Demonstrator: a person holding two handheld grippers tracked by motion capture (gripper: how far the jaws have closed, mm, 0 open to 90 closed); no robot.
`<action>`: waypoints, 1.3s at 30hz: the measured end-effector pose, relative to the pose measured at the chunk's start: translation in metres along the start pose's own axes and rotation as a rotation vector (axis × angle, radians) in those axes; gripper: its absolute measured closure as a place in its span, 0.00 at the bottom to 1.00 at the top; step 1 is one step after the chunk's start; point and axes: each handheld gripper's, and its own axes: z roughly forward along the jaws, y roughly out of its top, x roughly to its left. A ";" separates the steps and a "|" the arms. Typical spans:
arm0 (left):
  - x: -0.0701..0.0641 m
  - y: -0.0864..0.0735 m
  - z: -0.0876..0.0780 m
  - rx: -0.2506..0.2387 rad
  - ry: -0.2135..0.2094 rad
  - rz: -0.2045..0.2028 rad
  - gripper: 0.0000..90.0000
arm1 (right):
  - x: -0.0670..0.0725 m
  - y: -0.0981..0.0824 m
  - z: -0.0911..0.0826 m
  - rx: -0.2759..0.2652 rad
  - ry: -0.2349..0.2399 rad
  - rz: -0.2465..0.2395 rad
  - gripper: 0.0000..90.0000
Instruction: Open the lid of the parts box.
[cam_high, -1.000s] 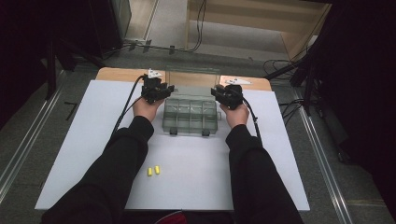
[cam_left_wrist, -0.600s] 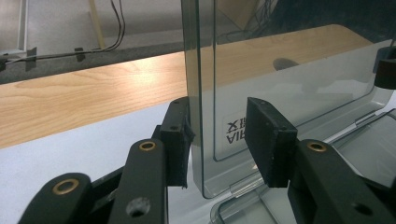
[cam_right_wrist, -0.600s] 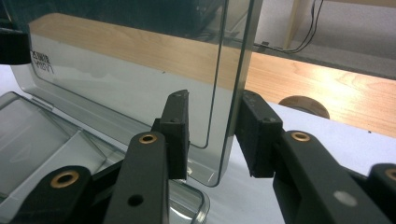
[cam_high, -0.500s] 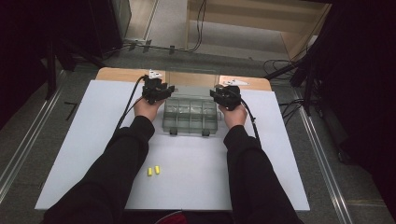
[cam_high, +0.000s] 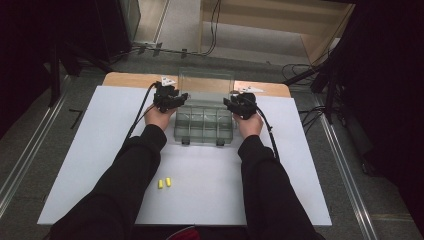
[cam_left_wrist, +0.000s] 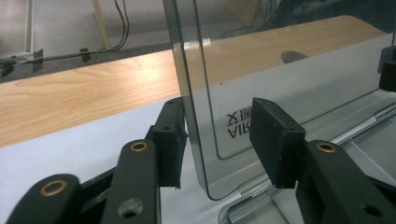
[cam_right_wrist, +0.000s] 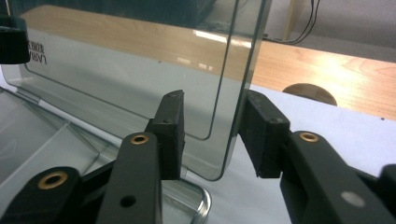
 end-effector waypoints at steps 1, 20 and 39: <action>0.000 -0.001 0.001 0.001 -0.004 -0.006 0.62 | 0.000 0.000 0.001 0.004 -0.006 -0.005 0.63; 0.000 -0.008 0.009 0.039 -0.003 -0.026 0.53 | 0.000 -0.006 0.007 0.044 0.002 0.039 0.58; 0.002 -0.013 0.014 0.062 -0.018 -0.066 0.51 | -0.003 -0.006 0.008 0.061 0.013 0.104 0.57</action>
